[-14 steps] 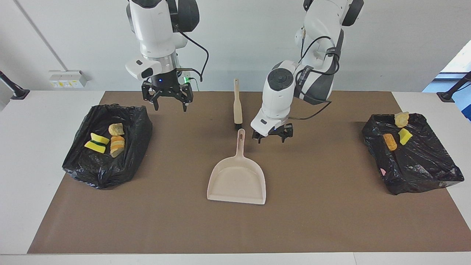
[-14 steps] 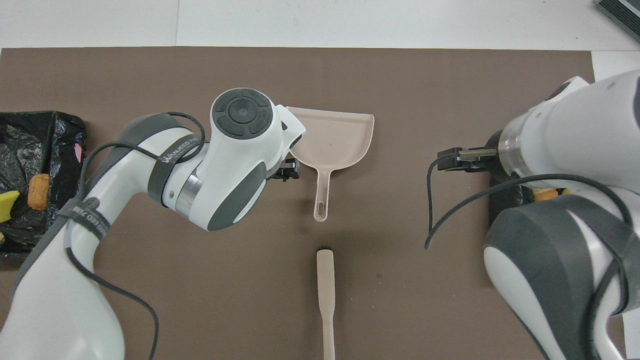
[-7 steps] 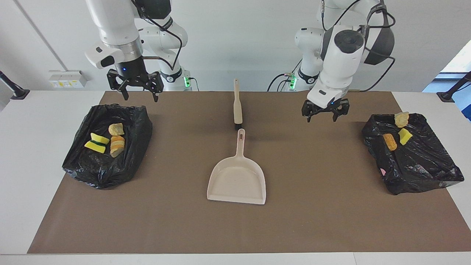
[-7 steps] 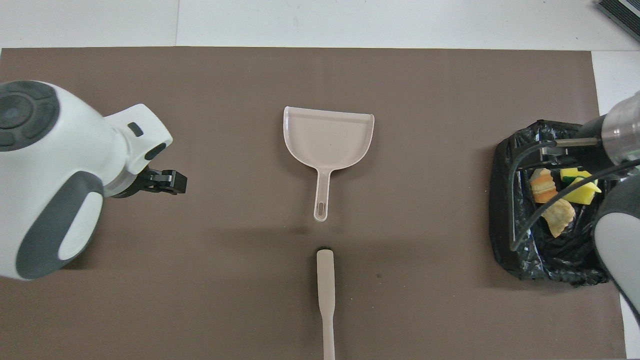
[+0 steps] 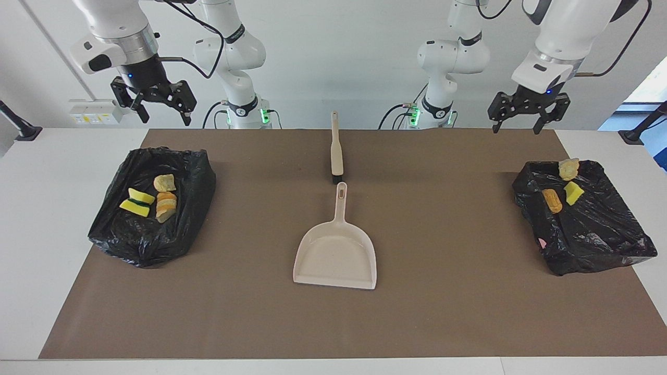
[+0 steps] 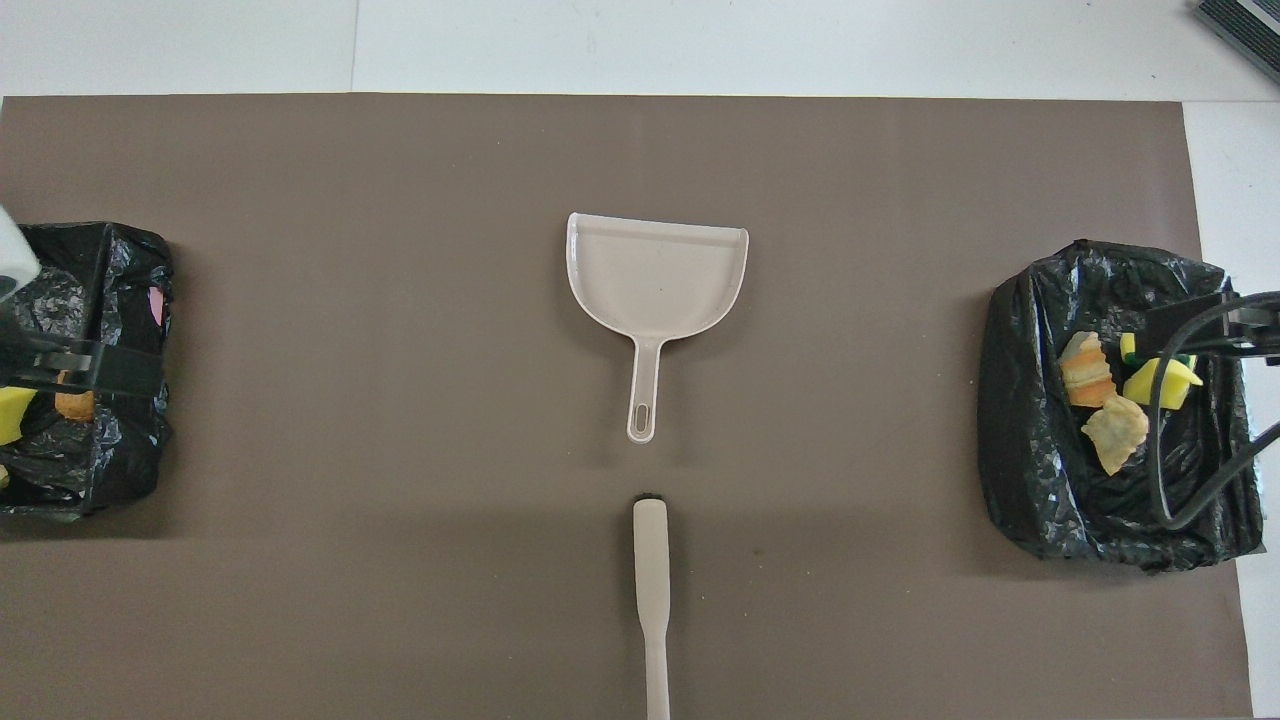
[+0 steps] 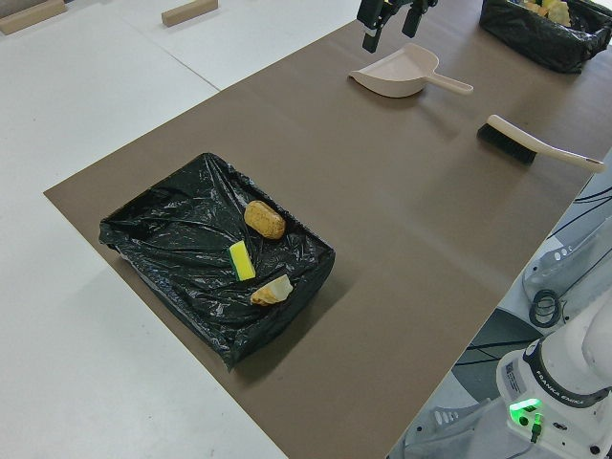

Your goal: Sweep and dump trash in bin

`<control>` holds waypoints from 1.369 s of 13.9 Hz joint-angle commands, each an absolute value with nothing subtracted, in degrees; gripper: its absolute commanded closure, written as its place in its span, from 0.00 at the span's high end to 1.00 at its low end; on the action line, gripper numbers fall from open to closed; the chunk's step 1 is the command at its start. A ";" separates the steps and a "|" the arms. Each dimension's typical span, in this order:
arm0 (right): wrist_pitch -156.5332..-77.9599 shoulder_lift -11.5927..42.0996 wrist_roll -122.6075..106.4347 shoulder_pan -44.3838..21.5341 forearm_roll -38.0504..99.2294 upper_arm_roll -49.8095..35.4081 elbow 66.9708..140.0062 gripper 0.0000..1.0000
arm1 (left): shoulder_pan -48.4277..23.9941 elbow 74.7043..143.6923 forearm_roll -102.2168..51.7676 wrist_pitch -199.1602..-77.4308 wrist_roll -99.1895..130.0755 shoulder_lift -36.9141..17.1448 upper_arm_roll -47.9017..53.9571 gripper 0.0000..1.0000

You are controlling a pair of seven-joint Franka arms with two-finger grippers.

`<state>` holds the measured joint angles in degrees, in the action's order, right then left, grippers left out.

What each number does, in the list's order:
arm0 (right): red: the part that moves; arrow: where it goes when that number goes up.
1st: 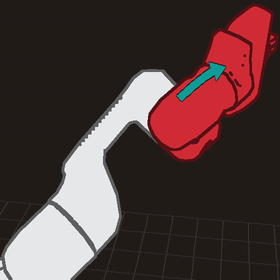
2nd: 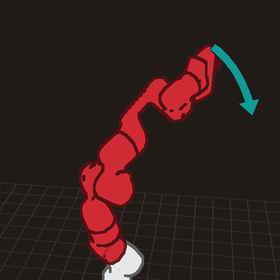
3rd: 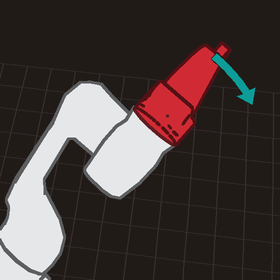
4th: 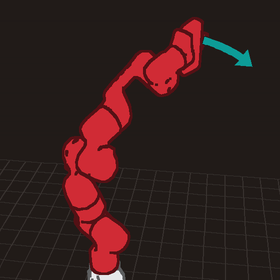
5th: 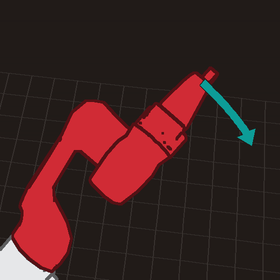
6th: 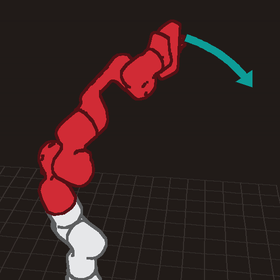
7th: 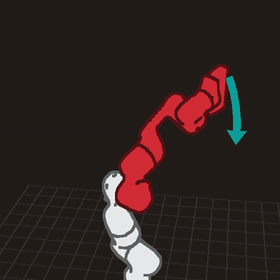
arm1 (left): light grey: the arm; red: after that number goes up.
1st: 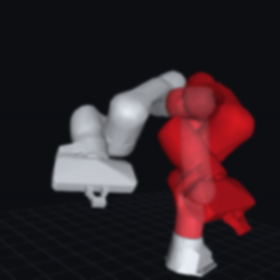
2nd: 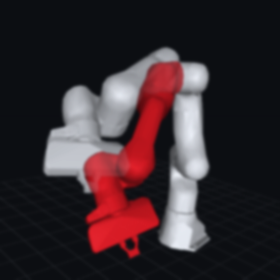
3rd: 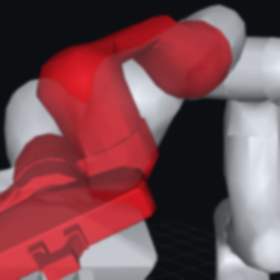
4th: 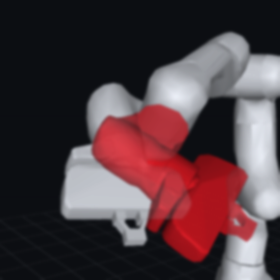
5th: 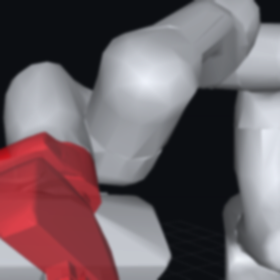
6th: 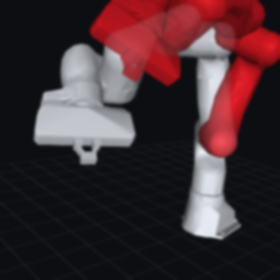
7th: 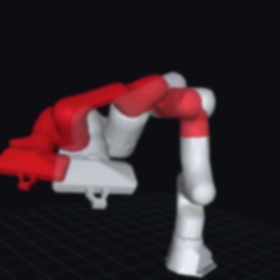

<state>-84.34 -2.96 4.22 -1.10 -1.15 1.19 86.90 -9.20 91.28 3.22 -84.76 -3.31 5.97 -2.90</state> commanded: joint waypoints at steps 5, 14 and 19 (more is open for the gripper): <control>-84.73 -4.66 -0.88 -1.23 0.00 1.06 90.35 1.00 | -4.41 73.48 1.50 -73.48 -4.66 -4.04 1.74 1.00; -84.81 -4.66 -0.62 -1.49 -1.67 0.88 90.35 1.00 | -3.43 82.25 1.58 -74.44 -4.74 2.98 3.69 1.00; -84.81 -4.66 -0.26 -1.06 -1.67 0.88 90.44 1.00 | -3.08 82.53 1.41 -75.15 -4.39 3.16 3.52 1.00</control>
<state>-84.08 -3.22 0.57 -1.38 -1.12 1.03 88.62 -4.71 80.47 2.46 -74.35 -4.19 1.55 2.94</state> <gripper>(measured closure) 0.000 0.000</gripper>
